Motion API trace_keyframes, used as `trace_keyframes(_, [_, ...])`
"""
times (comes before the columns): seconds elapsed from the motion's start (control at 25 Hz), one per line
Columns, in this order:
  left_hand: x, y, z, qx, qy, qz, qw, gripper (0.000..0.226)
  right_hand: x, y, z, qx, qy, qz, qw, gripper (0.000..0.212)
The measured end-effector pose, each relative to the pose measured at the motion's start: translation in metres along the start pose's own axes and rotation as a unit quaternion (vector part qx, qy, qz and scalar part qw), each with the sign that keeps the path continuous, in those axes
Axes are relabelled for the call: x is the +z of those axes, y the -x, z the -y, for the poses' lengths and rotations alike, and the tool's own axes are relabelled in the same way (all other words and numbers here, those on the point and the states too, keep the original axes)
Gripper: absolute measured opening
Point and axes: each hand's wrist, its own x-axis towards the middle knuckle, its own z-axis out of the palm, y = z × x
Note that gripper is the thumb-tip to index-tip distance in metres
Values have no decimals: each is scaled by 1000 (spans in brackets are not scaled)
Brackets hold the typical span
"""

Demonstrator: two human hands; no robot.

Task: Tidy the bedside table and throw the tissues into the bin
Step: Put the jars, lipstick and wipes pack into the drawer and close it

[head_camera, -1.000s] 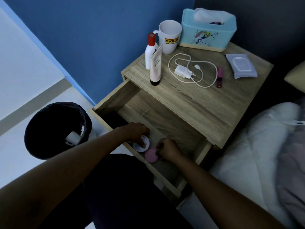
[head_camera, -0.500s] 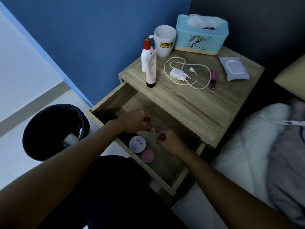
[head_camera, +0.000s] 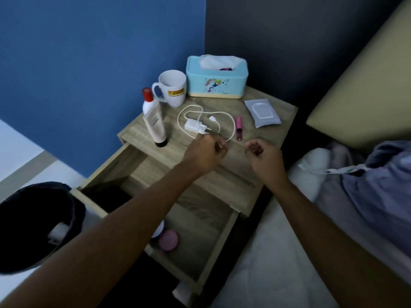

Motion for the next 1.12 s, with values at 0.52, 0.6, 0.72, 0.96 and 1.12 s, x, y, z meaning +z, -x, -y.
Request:
trace_keyframes(0.52, [76,-90,-43,-13,-200,-73,977,36,-9,-141,-50,152,122,-81,977,70])
trace_keyframes(0.6, [78,-92,-43,-16,-219,-62,974,37,-7,-145,-53,177,144,-62,972,82])
trace_keyframes(0.72, [76,-87,-46,-39,-226,-29,973,37,-10,-144,-60,195,154,-60,967,87])
trace_keyframes(0.96, [42,-38,-33,45,-74,-12,996,31,-25,-114,-60,195,-15,-81,977,45])
trace_keyframes(1.12, [-4,23,-4,73,-34,-2,997,26,-32,-75,-28,166,-45,-96,980,36])
